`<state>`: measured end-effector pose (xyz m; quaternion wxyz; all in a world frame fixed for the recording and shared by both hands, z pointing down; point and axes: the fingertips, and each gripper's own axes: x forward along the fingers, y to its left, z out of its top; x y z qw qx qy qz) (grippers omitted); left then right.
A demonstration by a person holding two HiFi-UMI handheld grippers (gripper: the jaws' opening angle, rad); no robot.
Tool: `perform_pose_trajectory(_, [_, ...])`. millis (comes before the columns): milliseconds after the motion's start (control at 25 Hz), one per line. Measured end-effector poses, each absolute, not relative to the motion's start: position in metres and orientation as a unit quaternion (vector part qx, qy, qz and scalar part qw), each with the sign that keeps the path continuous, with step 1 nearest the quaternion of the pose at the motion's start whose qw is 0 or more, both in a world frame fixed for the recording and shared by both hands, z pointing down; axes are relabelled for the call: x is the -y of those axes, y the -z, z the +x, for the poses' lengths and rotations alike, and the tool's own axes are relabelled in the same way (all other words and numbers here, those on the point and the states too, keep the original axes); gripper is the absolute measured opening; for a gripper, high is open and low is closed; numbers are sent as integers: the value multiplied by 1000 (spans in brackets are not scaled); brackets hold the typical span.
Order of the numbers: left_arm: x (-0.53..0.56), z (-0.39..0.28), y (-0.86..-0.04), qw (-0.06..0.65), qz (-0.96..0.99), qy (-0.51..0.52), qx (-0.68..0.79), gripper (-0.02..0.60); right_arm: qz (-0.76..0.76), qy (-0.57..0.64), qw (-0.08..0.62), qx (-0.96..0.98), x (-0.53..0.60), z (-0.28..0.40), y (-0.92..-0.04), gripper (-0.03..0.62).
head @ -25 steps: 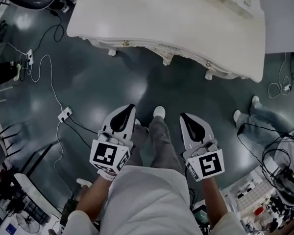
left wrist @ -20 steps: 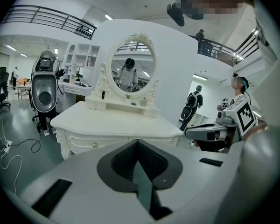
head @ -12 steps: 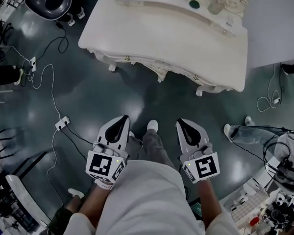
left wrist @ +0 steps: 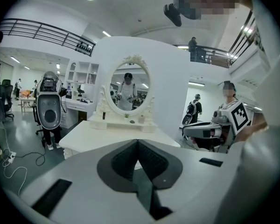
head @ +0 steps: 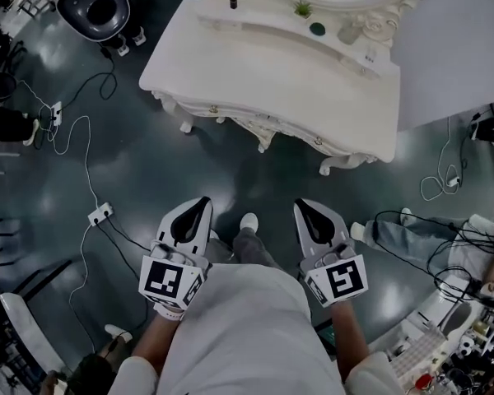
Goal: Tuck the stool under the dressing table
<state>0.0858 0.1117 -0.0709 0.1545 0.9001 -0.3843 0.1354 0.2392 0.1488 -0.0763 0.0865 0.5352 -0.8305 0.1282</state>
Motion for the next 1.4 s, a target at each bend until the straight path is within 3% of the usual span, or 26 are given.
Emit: perform_pose_trajectory(1400, [-144, 77, 110, 138, 905, -93, 392, 9, 496, -96, 62, 861, -169, 194, 121, 11])
